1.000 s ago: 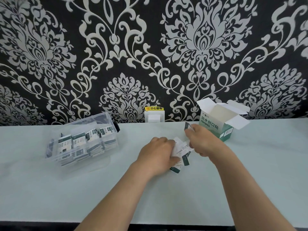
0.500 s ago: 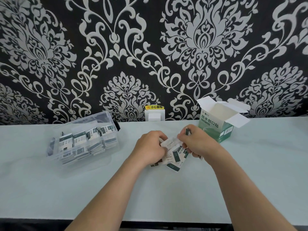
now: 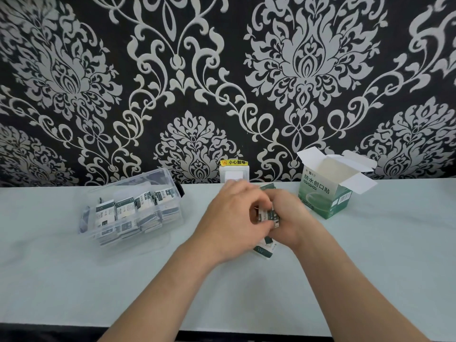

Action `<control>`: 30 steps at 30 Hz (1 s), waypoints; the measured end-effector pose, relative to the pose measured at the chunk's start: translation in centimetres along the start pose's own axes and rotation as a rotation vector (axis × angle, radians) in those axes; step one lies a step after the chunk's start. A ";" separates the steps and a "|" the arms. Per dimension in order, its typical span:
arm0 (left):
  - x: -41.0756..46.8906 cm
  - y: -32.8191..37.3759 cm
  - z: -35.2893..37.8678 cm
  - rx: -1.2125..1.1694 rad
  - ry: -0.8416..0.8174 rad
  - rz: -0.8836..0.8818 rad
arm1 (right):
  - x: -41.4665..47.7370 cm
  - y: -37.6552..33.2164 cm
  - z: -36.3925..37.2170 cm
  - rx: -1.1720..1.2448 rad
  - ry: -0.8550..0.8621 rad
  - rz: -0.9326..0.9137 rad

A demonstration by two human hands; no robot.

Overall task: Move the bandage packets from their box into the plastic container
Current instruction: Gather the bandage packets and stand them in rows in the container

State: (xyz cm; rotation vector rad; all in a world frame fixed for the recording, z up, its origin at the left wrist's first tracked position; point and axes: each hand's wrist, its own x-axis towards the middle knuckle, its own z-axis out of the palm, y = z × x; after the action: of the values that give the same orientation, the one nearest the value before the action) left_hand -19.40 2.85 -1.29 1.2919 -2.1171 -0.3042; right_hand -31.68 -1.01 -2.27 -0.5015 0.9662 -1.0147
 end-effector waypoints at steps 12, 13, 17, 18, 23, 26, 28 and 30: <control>-0.5 -2.3 -2.0 0.053 -0.124 -0.170 | -1.5 0.7 2.4 -0.346 -0.331 -0.059; -0.6 -2.5 -2.3 0.066 -0.126 -0.183 | -1.5 0.7 2.4 -0.355 -0.333 -0.060; -0.6 -2.4 -3.6 -0.033 -0.197 -0.231 | -1.5 0.2 2.1 -0.478 -0.238 -0.110; -0.6 -2.5 -3.9 -0.088 -0.186 -0.241 | -1.7 0.0 2.0 -0.509 -0.228 -0.114; -0.8 -3.1 -4.9 -0.447 0.016 -0.391 | -2.6 -0.8 2.3 -0.458 -0.257 -0.110; -1.0 -3.7 -5.6 -0.466 0.107 -0.442 | -2.7 -1.2 2.3 -0.456 -0.301 -0.152; -1.3 -4.2 -6.2 -0.369 0.135 -0.413 | -2.6 -1.0 2.5 -0.618 -0.299 -0.184; -1.6 -4.3 -6.8 -0.248 0.126 -0.359 | -2.3 -0.4 3.1 -0.816 -0.259 -0.255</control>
State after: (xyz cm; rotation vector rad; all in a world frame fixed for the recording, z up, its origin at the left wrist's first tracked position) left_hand -11.59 2.99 1.17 1.4928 -1.6769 -0.5999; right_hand -29.66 0.64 0.57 -1.4264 1.0752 -0.7157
